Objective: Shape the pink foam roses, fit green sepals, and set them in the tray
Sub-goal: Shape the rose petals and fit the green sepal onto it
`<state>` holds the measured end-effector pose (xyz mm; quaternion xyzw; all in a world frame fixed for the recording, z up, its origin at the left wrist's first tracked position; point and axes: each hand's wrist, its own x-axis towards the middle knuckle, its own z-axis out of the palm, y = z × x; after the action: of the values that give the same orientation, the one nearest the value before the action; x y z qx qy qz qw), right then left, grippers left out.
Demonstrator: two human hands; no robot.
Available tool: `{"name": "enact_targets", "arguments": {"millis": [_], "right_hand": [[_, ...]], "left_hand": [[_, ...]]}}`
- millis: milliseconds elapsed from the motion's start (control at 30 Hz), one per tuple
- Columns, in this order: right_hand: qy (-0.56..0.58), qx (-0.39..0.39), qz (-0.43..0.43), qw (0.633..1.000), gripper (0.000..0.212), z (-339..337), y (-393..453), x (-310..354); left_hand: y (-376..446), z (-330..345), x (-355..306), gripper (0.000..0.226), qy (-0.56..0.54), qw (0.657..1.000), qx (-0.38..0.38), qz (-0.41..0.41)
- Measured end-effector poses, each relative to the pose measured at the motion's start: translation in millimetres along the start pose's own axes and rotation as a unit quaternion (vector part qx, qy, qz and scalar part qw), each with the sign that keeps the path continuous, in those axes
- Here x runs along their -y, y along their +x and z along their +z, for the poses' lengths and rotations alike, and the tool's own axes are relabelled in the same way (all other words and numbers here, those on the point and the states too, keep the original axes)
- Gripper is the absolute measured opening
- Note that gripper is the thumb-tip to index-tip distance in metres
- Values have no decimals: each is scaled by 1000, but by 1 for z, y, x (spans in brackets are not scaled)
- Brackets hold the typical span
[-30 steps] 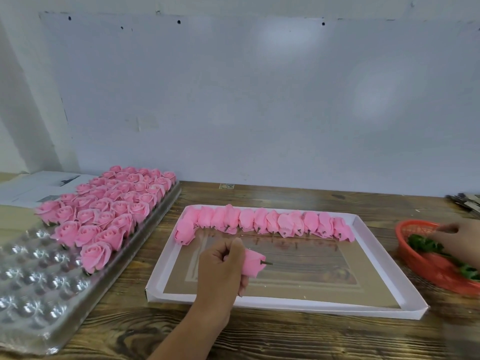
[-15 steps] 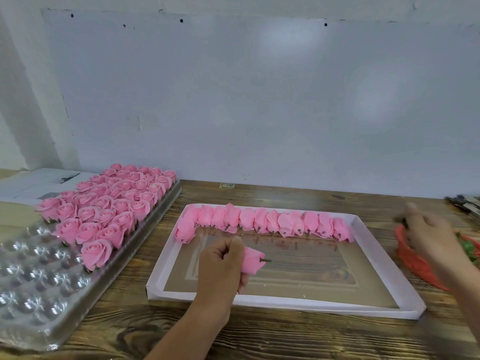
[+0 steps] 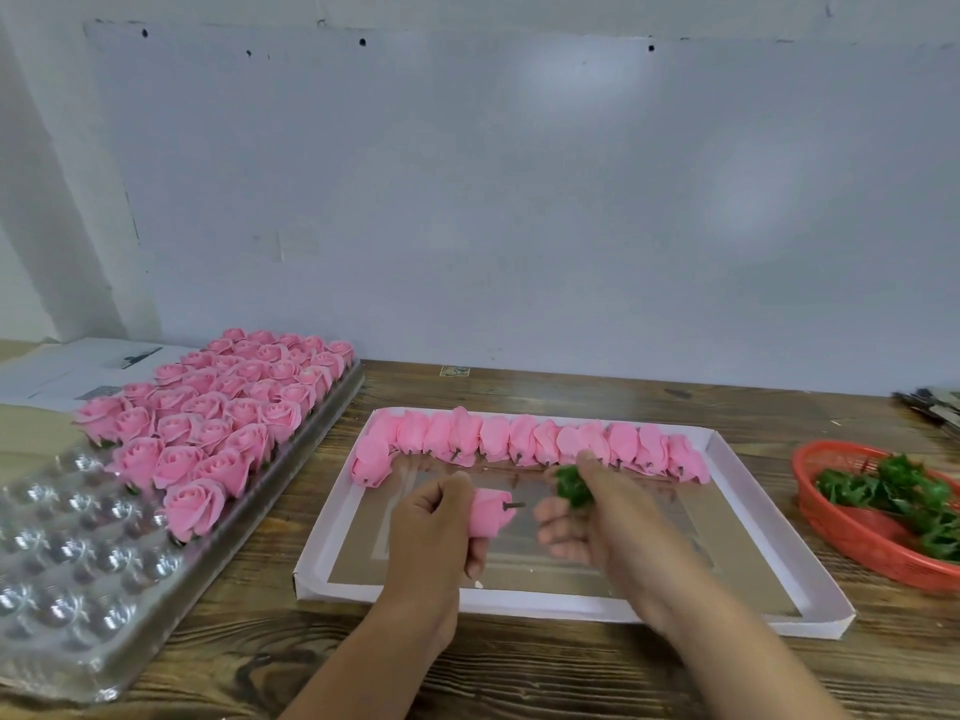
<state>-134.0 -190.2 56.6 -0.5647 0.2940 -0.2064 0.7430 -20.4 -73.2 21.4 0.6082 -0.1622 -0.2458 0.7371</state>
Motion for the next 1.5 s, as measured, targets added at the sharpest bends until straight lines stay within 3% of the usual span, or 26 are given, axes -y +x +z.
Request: {"name": "enact_targets", "arguments": {"millis": [100, 233, 367, 533, 667, 900, 1500], "right_hand": [[88, 5, 18, 996, 42, 16, 1, -13], [72, -19, -45, 996, 36, 28, -2, -32], [20, -25, -139, 990, 28, 31, -8, -39], [-72, -23, -231, 970, 36, 35, -14, -44], [-172, -6, -286, 943, 15, 34, -19, -50], [-259, 25, -271, 927, 36, 28, -23, -49], [-230, 53, -274, 932, 39, 26, -20, -52]], "left_hand": [[0, 0, 0, 40, -3, 1000, 3, 8], [0, 0, 1, 41, -1, 1000, 1, 17], [-1, 1, 1, 39, 6, 1000, -3, 26], [-6, 5, -1, 48, 34, 998, -6, 59], [-8, 6, -2, 49, 46, 996, -14, 70], [-7, 5, -4, 46, 19, 999, -15, 39], [-8, 4, -8, 37, -9, 998, -5, -55]]}}
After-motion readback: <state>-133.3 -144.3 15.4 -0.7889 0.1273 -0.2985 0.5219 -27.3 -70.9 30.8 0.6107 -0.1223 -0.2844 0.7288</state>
